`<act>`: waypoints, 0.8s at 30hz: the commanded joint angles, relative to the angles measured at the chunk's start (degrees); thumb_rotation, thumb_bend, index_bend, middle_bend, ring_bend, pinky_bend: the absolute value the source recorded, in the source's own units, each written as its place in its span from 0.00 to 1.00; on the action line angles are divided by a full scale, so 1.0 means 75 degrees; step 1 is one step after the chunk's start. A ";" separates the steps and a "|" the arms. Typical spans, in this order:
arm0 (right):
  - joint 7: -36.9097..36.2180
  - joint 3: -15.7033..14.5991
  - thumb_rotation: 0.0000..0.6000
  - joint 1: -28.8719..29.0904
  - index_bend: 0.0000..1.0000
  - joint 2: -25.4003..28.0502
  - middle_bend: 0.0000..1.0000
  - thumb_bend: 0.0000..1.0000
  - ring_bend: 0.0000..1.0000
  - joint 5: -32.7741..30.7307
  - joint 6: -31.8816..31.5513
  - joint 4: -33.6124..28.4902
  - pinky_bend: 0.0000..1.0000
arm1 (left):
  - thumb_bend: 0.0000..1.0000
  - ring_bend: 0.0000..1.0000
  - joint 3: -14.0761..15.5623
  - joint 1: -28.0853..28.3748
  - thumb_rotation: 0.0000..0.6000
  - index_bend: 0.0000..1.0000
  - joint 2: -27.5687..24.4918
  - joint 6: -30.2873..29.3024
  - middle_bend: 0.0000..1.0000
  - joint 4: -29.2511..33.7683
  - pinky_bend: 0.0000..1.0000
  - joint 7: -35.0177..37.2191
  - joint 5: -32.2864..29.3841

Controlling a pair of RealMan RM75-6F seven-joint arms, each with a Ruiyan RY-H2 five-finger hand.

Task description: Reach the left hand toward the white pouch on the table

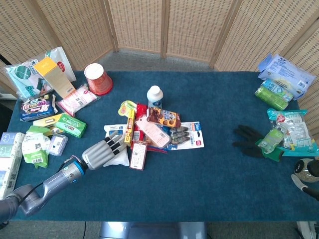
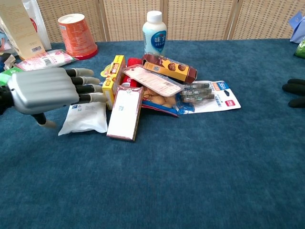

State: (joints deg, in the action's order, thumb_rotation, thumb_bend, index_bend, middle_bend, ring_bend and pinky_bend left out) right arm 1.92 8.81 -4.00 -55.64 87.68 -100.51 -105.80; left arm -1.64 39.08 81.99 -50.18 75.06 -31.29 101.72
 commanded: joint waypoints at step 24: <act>-0.0142 -0.0042 1.00 -0.0056 0.00 0.0099 0.00 0.00 0.00 0.0111 -0.0044 -0.0118 0.00 | 0.00 0.97 0.0023 0.0370 1.00 0.87 -0.0328 0.0064 1.00 0.1415 0.94 -0.0736 -0.0869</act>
State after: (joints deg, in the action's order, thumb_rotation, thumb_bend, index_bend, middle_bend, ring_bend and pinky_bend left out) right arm 0.86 8.51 -4.42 -54.90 88.50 -100.84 -106.68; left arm -1.63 42.42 81.36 -48.19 83.53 -37.05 95.27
